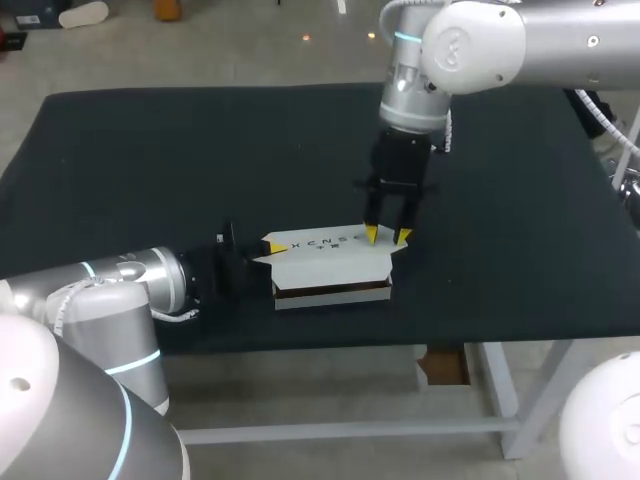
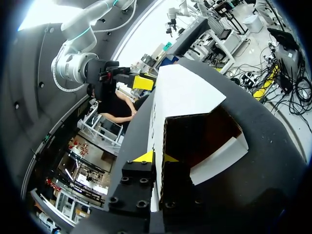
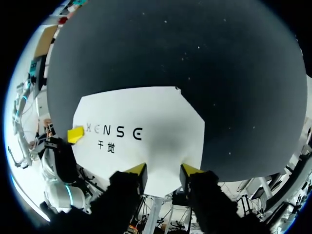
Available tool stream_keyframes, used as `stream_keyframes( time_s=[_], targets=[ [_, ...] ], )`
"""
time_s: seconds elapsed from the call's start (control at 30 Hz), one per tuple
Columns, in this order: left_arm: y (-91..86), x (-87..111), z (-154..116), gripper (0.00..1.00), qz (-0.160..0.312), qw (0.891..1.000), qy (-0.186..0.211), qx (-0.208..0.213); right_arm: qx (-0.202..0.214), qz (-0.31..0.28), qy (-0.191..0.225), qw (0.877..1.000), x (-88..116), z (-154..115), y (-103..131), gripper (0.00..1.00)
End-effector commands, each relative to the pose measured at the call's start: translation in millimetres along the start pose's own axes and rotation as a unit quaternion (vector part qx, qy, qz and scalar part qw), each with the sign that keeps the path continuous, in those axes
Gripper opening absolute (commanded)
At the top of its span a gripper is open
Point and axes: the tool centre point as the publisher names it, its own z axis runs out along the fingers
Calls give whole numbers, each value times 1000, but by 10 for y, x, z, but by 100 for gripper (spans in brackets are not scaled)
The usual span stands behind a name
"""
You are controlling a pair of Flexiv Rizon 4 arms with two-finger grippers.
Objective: Assemble the packaging by folding the flat box into shape, placing the metal phone stand inside, and closing the box properly
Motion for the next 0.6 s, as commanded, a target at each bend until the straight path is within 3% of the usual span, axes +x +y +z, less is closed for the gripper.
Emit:
stream_keyframes(
  time_s=[0.03,0.2,0.3,0.37,0.6],
  targets=[
    [28,54,-1,0,0,1000,-3,0,-4,2,0,1000,-7,29,-17,46],
    [30,57,-11,2,0,1000,-3,0,-6,5,1,1000,-17,50,-24,45],
    [31,59,-20,17,1,1000,-5,1,-8,6,3,1000,-20,63,-27,45],
    [34,62,-24,22,0,1000,-6,0,-8,6,3,1000,-20,72,-26,45],
    [29,50,-66,26,0,1000,-12,-1,-6,8,4,1000,-50,91,-29,46]
  ],
)
